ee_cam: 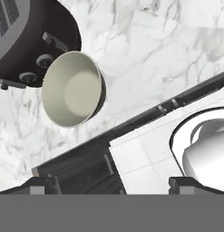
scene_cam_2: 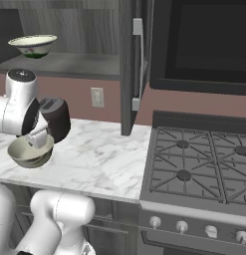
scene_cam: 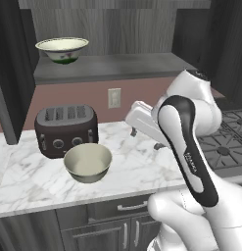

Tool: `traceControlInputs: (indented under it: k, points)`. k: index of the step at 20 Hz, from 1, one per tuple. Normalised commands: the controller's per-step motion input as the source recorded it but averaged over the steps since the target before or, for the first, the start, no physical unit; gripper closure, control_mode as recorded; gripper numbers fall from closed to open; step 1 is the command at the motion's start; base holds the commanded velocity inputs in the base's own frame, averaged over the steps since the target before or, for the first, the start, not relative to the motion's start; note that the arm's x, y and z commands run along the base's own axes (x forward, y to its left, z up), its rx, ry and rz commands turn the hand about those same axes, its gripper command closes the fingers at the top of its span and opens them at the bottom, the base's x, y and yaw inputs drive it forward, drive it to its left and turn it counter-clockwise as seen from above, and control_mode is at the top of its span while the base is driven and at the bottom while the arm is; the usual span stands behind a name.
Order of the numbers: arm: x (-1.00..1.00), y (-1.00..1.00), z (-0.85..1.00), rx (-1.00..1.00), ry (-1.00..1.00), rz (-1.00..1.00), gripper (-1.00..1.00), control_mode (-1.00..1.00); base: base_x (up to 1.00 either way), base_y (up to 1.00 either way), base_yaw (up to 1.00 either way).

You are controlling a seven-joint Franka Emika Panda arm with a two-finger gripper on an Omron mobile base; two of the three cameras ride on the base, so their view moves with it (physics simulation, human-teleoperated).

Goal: Open the cabinet. Pick the bowls from the counter and place them in the cabinet. Then close the cabinet.

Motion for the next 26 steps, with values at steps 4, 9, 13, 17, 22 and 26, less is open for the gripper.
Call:
traceControlInputs:
  k: [4,9,13,17,22,26]
  points:
    - [0.25,-0.10,-0.45,-0.04,0.06,0.04,-1.00,-1.00,0.00,0.00,0.00]
    - [0.27,-0.10,-0.40,0.00,0.07,0.04,-1.00,-1.00,0.00,0.00,0.00]
    - [0.30,-0.01,-0.35,0.00,0.03,0.04,-1.00,-1.00,0.00,0.00,0.00]
    - [0.28,0.00,-0.33,-0.02,0.00,0.03,-1.00,-1.00,0.00,0.00,0.00]
    - [0.29,0.08,-0.30,-0.07,0.00,0.02,-1.00,-1.00,0.00,0.00,0.00]
    - [0.34,0.13,-0.26,-0.06,0.00,0.01,-1.00,-1.00,0.00,0.00,0.00]
